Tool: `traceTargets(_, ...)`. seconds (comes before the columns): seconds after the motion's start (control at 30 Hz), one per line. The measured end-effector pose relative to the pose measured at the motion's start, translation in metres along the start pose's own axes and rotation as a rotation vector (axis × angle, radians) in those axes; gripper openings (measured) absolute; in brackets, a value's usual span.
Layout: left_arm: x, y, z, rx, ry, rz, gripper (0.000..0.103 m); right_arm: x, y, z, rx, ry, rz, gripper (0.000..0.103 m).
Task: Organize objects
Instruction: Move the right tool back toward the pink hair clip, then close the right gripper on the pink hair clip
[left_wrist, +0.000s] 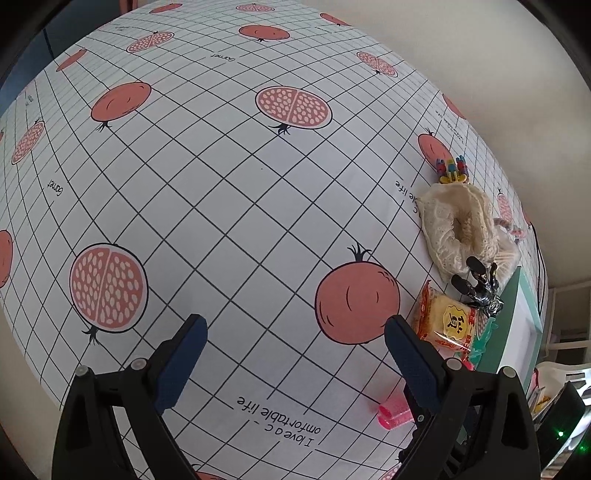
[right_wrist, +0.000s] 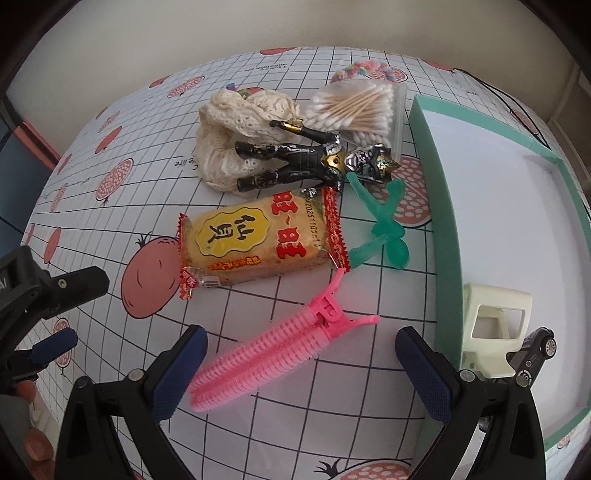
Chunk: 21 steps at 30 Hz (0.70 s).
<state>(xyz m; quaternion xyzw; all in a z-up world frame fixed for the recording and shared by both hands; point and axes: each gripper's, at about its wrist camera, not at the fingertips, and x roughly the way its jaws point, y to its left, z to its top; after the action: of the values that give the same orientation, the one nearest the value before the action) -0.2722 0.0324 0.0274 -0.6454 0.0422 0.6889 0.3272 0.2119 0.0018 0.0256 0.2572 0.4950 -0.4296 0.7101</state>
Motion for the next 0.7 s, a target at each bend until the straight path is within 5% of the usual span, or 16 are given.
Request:
traceTargets(0.23, 0.002, -0.020, 0.001, 0.078, -0.014, -0.041, 0.097, -0.012, -0.007, -0.003, 0.004, 0.001, 0.004, 0.098)
traceTargets(0.47, 0.004, -0.054, -0.008, 0.236, -0.007, -0.101, 0.097, -0.011, -0.012, -0.002, 0.032, 0.023, 0.035, 0.081)
traceTargets(0.7, 0.008, -0.076, -0.016, 0.384, -0.016, -0.074, 0.097, -0.016, -0.013, -0.003, 0.029, 0.028, 0.067, 0.058)
